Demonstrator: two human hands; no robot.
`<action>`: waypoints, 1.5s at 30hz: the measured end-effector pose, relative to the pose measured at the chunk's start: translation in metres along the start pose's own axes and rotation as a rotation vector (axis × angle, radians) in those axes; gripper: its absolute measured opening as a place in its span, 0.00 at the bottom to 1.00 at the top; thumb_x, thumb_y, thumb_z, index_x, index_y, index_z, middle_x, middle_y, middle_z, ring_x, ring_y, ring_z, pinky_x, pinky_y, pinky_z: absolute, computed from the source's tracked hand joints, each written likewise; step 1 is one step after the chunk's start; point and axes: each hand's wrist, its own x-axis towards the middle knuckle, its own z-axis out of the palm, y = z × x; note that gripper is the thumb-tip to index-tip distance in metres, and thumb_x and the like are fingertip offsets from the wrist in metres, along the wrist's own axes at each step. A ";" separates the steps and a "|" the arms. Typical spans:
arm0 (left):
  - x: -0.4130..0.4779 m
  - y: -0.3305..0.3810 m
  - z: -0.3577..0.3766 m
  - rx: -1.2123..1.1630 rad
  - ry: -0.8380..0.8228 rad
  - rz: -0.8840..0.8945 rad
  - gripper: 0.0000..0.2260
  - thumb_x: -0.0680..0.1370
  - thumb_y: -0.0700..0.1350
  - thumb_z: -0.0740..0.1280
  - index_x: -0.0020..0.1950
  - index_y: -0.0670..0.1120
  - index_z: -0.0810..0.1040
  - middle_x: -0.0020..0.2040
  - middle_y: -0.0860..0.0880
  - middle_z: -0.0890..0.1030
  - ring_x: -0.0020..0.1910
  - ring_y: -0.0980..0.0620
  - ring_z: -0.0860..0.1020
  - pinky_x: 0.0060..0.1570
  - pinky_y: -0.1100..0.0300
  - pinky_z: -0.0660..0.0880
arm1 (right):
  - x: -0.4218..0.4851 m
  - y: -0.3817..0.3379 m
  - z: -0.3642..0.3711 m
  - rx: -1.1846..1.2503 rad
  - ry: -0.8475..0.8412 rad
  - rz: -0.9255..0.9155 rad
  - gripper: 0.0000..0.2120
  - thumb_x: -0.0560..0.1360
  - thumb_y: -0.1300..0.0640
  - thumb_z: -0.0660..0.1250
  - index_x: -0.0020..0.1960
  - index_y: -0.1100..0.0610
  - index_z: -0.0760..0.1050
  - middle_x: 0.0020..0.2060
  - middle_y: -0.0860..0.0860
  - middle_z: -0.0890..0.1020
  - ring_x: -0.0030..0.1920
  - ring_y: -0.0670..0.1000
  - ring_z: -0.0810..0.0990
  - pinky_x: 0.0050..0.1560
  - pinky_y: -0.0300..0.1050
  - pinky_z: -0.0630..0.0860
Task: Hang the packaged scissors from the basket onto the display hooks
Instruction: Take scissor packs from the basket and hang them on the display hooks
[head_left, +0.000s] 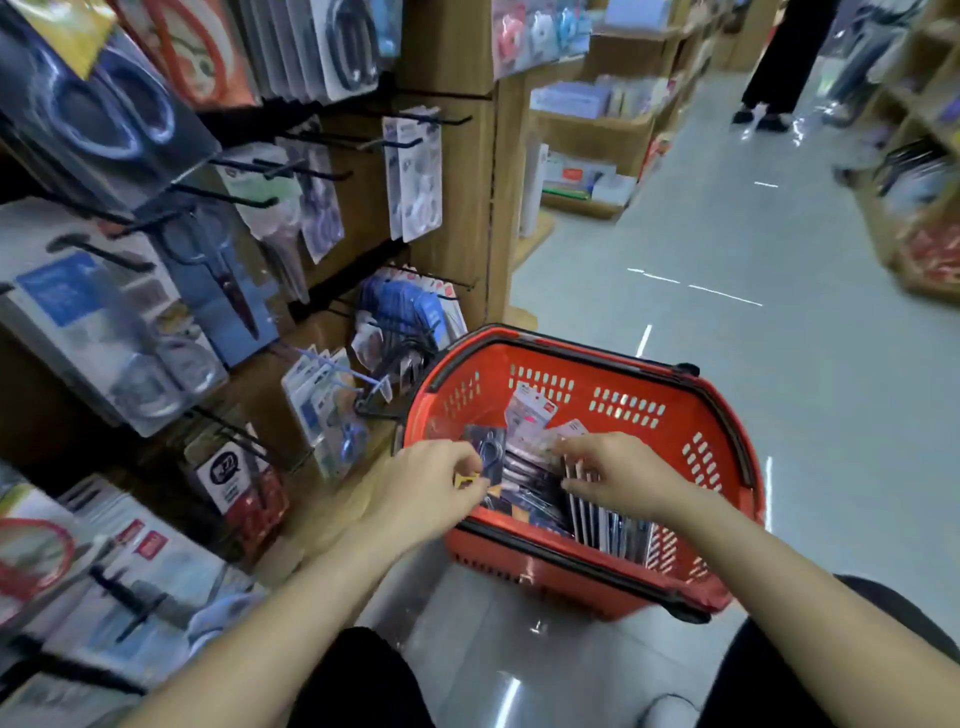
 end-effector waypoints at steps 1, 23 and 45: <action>0.003 0.000 0.019 -0.013 -0.038 -0.003 0.09 0.77 0.58 0.69 0.51 0.55 0.82 0.49 0.58 0.83 0.55 0.53 0.81 0.46 0.58 0.73 | -0.005 0.011 0.006 -0.004 -0.040 0.044 0.17 0.77 0.48 0.72 0.65 0.48 0.79 0.52 0.46 0.85 0.49 0.51 0.83 0.51 0.50 0.80; 0.007 -0.040 0.111 -0.003 0.203 0.192 0.14 0.70 0.58 0.63 0.28 0.53 0.73 0.27 0.58 0.73 0.32 0.48 0.78 0.43 0.55 0.58 | -0.115 0.027 0.093 0.535 -0.538 0.145 0.12 0.84 0.53 0.65 0.57 0.59 0.83 0.45 0.51 0.86 0.43 0.42 0.79 0.50 0.44 0.77; 0.017 -0.059 0.103 0.050 0.011 0.176 0.16 0.74 0.64 0.60 0.36 0.58 0.81 0.35 0.61 0.80 0.45 0.55 0.77 0.61 0.50 0.65 | -0.055 0.087 0.128 -0.594 -0.603 -0.171 0.24 0.78 0.55 0.69 0.73 0.41 0.73 0.75 0.48 0.67 0.76 0.54 0.61 0.66 0.55 0.66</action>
